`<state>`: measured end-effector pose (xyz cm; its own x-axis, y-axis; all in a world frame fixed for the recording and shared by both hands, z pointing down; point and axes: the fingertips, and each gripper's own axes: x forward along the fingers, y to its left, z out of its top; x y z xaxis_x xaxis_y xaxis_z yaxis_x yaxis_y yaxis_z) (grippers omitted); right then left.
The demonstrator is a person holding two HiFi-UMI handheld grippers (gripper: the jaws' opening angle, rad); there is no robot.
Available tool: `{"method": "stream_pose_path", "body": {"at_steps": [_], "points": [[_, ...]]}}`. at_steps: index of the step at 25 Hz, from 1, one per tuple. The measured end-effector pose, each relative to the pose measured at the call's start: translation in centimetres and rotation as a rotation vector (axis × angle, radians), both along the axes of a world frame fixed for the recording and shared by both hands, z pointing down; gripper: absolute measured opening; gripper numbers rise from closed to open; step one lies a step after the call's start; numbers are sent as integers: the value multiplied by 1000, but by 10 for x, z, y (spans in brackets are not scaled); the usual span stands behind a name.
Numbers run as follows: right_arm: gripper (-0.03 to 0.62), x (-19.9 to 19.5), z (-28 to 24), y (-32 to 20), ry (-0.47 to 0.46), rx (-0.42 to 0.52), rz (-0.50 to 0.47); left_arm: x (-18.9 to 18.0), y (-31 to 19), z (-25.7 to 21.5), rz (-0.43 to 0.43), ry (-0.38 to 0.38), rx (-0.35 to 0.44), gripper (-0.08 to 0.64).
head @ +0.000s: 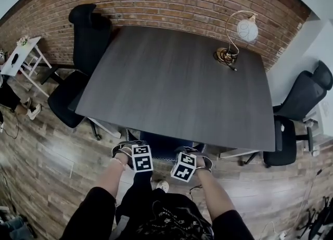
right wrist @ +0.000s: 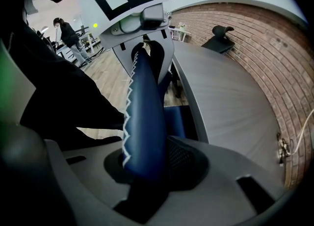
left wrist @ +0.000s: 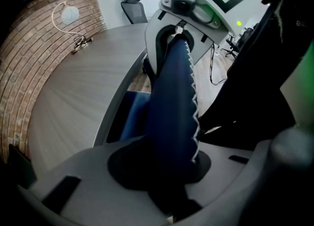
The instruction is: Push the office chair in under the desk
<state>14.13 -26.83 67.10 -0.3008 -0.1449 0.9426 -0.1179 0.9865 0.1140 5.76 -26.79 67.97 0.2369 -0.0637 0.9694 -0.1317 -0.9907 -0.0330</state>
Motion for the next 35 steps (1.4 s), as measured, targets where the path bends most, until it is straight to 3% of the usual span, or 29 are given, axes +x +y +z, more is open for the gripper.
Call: {"method": "stream_pose_path", "body": {"at_steps": [35], "points": [[114,-9,2,-16,7,-8,32,-9,-23,0,77,-2,-3,111]]}}
